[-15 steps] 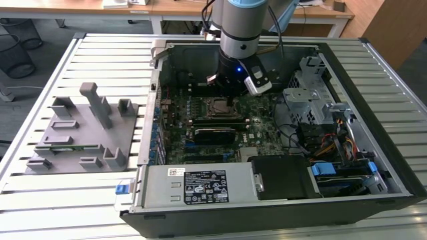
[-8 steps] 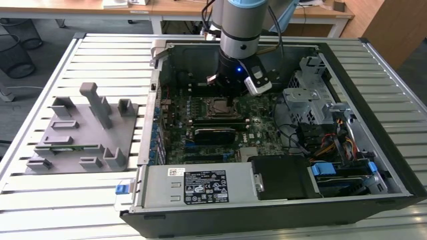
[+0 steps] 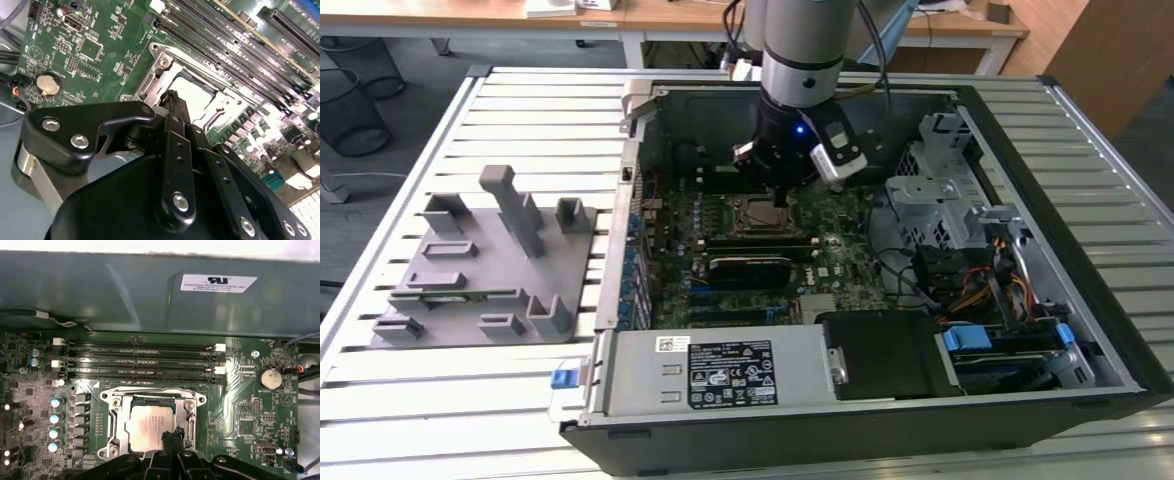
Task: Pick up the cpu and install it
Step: 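Install the second cpu locking lever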
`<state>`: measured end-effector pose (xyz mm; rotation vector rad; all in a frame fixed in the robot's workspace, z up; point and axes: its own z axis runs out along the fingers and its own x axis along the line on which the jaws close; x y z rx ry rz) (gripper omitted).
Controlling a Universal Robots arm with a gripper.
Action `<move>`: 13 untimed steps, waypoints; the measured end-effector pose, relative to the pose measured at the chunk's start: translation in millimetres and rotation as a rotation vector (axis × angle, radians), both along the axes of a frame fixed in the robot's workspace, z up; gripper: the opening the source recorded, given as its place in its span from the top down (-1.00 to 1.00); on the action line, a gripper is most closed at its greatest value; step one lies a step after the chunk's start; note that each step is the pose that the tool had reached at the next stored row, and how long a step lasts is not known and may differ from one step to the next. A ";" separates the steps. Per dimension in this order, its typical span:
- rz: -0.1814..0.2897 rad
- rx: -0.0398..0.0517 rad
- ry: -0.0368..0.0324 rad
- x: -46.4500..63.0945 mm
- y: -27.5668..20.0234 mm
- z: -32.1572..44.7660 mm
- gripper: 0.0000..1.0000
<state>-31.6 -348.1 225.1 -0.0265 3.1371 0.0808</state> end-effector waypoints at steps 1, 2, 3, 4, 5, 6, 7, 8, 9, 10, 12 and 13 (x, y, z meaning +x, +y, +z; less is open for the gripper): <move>0.000 -0.0037 -0.0001 0.0 0.1 0.2 0.79; 0.000 -0.0085 -0.0001 0.0 0.1 0.3 0.79; 0.000 -0.0103 0.0001 0.0 -0.5 0.4 0.79; 0.000 -0.0106 0.0001 -0.2 -1.7 0.4 0.79; 0.000 -0.0105 0.0000 -0.3 -3.7 0.3 0.79; 0.000 -0.0105 0.0000 -0.3 -6.2 0.2 0.79; 0.000 -0.0105 0.0001 -0.5 -9.2 0.2 0.79; 0.000 -0.0106 0.0001 -0.6 -12.3 0.2 0.79; 0.000 -0.0106 0.0001 -0.7 -15.3 0.1 0.79; 0.000 -0.0104 0.0000 -0.8 -18.0 0.0 0.79; 0.000 -0.0105 0.0000 -1.2 -22.0 0.0 0.79; 0.000 -0.0106 0.0000 -1.2 -23.2 0.0 0.79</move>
